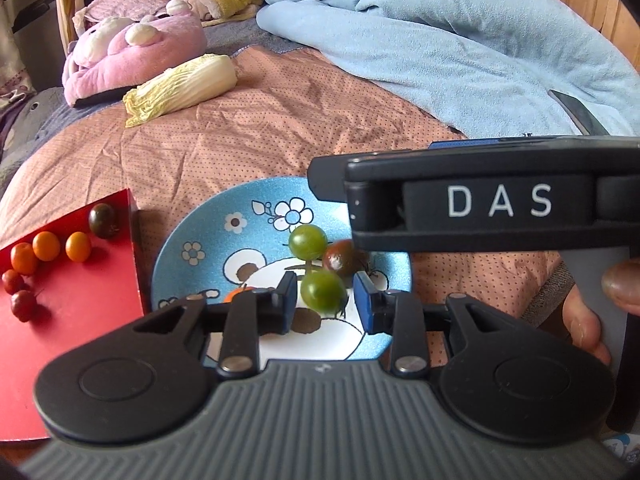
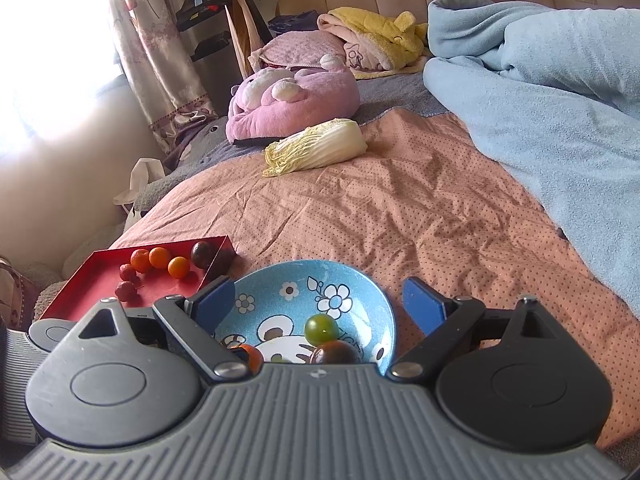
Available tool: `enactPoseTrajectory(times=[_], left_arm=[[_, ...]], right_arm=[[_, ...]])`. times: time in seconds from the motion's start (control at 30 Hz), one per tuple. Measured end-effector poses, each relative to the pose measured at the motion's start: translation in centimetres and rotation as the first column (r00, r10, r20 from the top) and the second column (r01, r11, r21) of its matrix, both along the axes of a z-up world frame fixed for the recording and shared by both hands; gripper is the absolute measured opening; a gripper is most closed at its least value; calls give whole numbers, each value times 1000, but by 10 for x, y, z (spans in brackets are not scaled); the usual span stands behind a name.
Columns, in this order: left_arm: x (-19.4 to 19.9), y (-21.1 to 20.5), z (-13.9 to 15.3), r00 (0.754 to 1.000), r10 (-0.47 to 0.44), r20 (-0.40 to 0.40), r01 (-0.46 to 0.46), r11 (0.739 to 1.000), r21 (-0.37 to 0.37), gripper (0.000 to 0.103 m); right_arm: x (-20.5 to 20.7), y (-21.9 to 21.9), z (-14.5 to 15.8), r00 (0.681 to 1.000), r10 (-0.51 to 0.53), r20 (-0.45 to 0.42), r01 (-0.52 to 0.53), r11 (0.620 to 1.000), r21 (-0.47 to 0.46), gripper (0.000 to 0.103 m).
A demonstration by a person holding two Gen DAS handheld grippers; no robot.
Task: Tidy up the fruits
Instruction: 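Carry the green tomato to the blue plate and open the left gripper, then move both open grippers back over the red tray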
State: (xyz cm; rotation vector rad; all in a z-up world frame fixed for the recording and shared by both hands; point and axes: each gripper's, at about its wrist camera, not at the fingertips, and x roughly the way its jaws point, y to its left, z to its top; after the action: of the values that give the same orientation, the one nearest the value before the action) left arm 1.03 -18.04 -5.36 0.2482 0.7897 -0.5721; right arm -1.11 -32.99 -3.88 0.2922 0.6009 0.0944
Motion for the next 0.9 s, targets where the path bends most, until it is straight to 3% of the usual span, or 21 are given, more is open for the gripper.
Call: enactPoseTrajectory(times=[0.13, 0.4, 0.9], left_arm=[[-1, 2, 5, 1000, 13, 17, -13, 1000, -23, 55], [-1, 12, 15, 999, 33, 31, -32, 998, -49, 55], [24, 75, 29, 975, 218, 42, -215, 975, -51, 55]], right_arm=[[-2, -1, 4, 1000, -10, 16, 10, 1000, 1, 94], [-4, -3, 13, 999, -33, 42, 33, 999, 16, 94], [-3, 17, 31, 998, 10, 60, -10, 1000, 2, 94]])
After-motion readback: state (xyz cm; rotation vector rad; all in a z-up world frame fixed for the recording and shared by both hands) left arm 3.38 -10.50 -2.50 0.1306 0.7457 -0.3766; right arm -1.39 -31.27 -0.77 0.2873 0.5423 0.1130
